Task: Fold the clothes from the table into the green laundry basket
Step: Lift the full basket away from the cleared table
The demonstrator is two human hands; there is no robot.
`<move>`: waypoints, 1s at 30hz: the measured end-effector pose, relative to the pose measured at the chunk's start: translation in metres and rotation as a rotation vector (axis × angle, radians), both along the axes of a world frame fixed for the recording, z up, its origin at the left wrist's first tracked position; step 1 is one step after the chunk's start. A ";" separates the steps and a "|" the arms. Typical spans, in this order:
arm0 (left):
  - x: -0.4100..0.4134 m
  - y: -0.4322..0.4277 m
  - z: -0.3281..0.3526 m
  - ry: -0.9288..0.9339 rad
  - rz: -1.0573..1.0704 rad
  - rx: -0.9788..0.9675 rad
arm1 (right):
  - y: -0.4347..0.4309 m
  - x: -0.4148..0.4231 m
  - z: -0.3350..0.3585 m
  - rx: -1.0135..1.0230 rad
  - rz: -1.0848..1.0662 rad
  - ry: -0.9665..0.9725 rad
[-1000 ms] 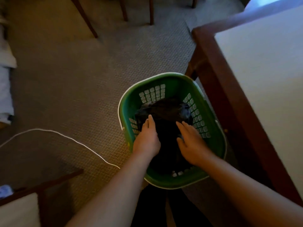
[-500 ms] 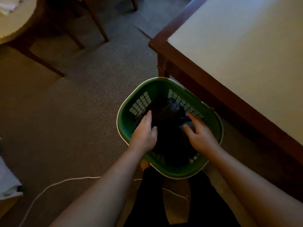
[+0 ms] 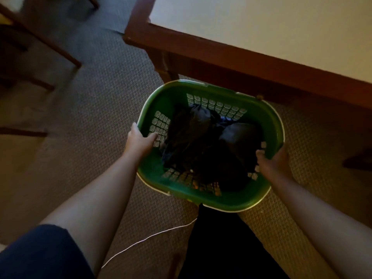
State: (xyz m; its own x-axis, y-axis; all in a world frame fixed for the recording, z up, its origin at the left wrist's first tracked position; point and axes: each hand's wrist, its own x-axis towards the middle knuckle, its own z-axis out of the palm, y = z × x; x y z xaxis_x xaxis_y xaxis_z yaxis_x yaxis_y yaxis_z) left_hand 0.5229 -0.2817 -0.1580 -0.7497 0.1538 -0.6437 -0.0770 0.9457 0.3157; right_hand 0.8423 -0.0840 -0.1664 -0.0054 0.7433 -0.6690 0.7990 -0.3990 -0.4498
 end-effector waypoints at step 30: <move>0.103 -0.172 0.131 -0.146 0.190 -0.227 | 0.006 0.033 0.110 -0.232 0.426 -0.055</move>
State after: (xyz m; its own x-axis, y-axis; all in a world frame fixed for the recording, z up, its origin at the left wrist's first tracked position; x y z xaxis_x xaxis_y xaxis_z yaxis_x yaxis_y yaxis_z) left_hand 0.6254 -0.4538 -0.0274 -0.6487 -0.1395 -0.7482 -0.2876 0.9551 0.0712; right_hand 0.8755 -0.0780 -0.0569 -0.2372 0.5136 -0.8246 0.9331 -0.1158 -0.3405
